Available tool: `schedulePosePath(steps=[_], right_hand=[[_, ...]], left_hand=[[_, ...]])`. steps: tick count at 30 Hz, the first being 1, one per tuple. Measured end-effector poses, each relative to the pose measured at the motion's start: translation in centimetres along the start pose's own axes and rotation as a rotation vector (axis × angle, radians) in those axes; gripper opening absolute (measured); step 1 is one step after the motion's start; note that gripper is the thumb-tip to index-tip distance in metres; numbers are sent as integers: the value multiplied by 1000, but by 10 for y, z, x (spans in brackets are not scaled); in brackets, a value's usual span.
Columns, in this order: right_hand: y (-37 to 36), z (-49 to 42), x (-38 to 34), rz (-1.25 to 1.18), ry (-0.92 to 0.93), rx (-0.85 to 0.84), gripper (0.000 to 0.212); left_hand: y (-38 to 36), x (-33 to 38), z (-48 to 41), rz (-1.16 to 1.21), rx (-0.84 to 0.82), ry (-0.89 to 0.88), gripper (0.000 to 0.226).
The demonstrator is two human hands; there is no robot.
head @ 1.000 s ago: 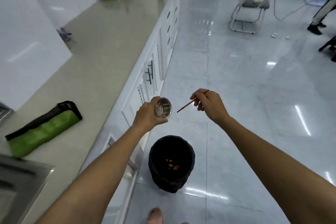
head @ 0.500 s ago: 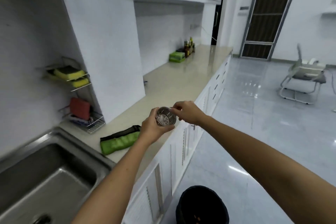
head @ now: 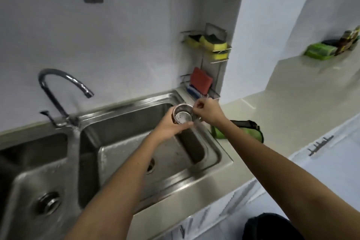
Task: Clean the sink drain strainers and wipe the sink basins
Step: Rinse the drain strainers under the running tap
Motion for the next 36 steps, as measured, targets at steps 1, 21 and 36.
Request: schedulePosePath(steps=[1,21,36], right_hand=[[-22,-4,0,-1,-8,-38,5],[-267,3,126,233,-219,-880,21],[-269,-4,156,445,-48,-1089,27]], left_hand=[[12,-17,3,36,25,75,51],[9,-212,72,-294,104,941,50],[-7,-242,56,-652,-223,1032,28]])
Point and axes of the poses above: each hand's wrist, its own z-axis away from the middle knuckle, its own y-axis out of the back of the hand, x = y × z, the point moved 1 cm from there along -z, towards the middle knuckle, and after that the axes turned 13 degrees about -z, right-handed, at the moved point
